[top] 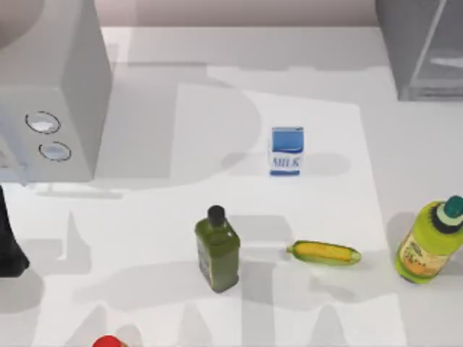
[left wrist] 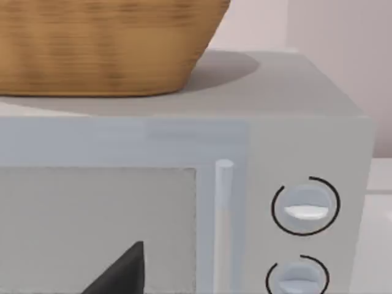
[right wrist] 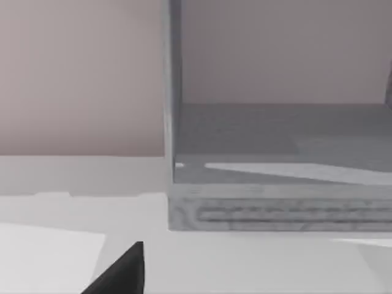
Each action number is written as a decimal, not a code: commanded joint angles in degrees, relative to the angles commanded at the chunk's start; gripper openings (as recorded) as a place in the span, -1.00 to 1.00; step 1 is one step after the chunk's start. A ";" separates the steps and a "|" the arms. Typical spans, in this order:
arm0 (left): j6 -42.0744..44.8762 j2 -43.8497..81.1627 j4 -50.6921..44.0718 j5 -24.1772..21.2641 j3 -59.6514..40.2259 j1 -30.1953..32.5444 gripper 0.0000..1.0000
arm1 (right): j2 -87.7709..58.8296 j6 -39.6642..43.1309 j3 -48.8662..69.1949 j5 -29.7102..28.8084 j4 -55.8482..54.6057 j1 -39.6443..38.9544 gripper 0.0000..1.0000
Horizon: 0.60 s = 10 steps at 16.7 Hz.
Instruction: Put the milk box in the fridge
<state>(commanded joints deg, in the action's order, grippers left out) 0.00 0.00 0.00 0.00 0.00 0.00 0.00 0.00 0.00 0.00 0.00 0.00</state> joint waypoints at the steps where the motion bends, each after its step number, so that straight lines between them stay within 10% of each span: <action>1: 0.00 0.00 0.00 0.00 0.00 0.00 1.00 | 0.00 0.00 0.00 0.00 0.00 0.00 1.00; 10: 0.00 0.00 0.00 0.00 0.00 0.00 1.00 | -15.13 -5.56 9.53 -8.75 -6.37 -3.54 1.00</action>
<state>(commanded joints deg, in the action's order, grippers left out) 0.00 0.00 0.00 0.00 0.00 0.00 -15.13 -5.56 9.53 -8.75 -6.37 -3.54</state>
